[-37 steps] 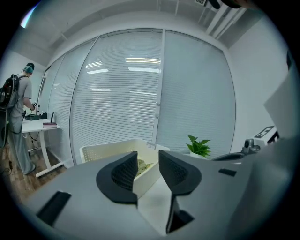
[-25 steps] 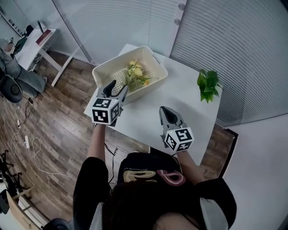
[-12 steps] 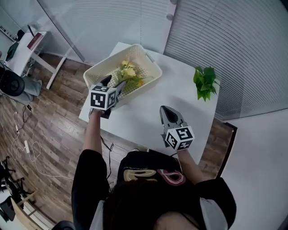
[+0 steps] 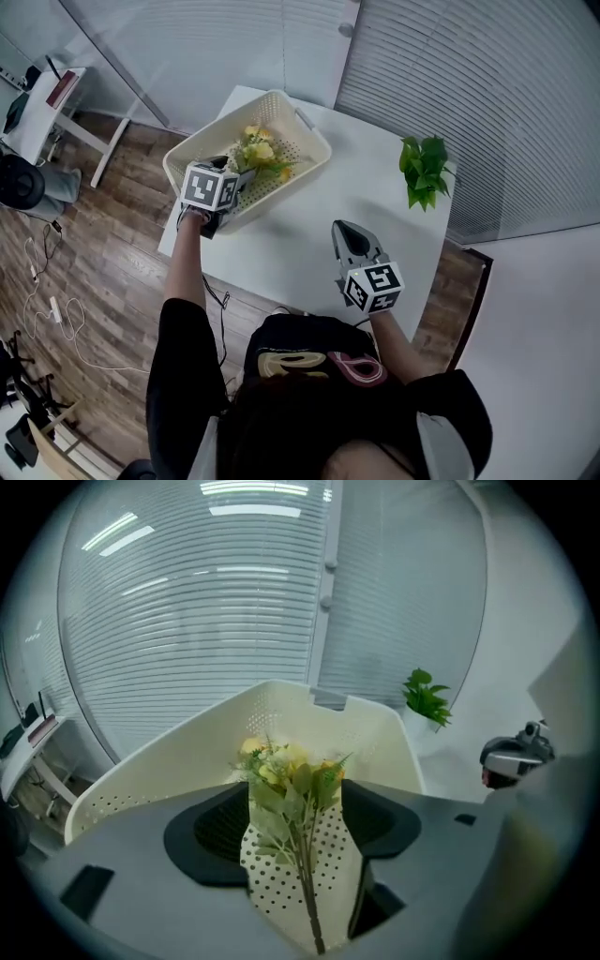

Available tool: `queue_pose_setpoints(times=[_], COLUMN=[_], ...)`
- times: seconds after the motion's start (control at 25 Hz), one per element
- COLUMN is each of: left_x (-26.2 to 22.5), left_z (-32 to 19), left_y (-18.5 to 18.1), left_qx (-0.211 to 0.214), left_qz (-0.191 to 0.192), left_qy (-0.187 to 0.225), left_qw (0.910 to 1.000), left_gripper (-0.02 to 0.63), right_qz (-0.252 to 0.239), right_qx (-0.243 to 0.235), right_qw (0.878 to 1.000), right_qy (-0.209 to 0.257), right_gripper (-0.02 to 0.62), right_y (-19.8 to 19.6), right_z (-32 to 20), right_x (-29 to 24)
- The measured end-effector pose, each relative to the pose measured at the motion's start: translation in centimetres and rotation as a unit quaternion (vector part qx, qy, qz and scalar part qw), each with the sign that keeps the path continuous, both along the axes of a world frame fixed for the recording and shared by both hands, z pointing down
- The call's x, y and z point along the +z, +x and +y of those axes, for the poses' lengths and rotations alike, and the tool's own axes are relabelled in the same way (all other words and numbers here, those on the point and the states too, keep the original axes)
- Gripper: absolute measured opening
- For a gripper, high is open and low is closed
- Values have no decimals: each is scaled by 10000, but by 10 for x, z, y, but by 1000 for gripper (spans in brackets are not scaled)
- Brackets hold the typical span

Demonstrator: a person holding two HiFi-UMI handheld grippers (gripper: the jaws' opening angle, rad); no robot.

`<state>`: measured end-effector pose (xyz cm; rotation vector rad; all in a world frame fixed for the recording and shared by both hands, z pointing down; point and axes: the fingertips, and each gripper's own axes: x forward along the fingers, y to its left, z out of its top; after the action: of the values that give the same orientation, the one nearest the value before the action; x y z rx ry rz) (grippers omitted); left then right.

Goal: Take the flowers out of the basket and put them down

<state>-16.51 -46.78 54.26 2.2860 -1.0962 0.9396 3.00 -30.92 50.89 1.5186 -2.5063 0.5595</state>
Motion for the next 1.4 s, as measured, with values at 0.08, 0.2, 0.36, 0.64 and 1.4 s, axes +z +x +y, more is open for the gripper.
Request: queue_pose_setpoints(times=[0.08,0.2,0.36,0.64,1.4], left_x=[12,28,44,64,94], left_z=[-3,-6,1,-3,2], left_y=[-1,-2,1,-1,5], left_qx=[122,200,350,205,487], left_qz=[-267,-481,-482,-384,-692], left_qy=[-158,-339,-708,-1106,-1497], left_qw=[9994,9981,9957,9929,9851], left_gripper=[304,314,314,313,148], right_qz=[-15,-40,-102,-65,-89], right_qx=[10,42,84,28,261], right_qw=[10000,9999,9998,9997,9989], right_qy=[-42,-105,-166,-229,-389], right_gripper=[11,11,10,11,9], right_y=[1,6,8,7,23], right_z=[-2,-5,-9,-9,-16], right_x=[2,6,10,14,24])
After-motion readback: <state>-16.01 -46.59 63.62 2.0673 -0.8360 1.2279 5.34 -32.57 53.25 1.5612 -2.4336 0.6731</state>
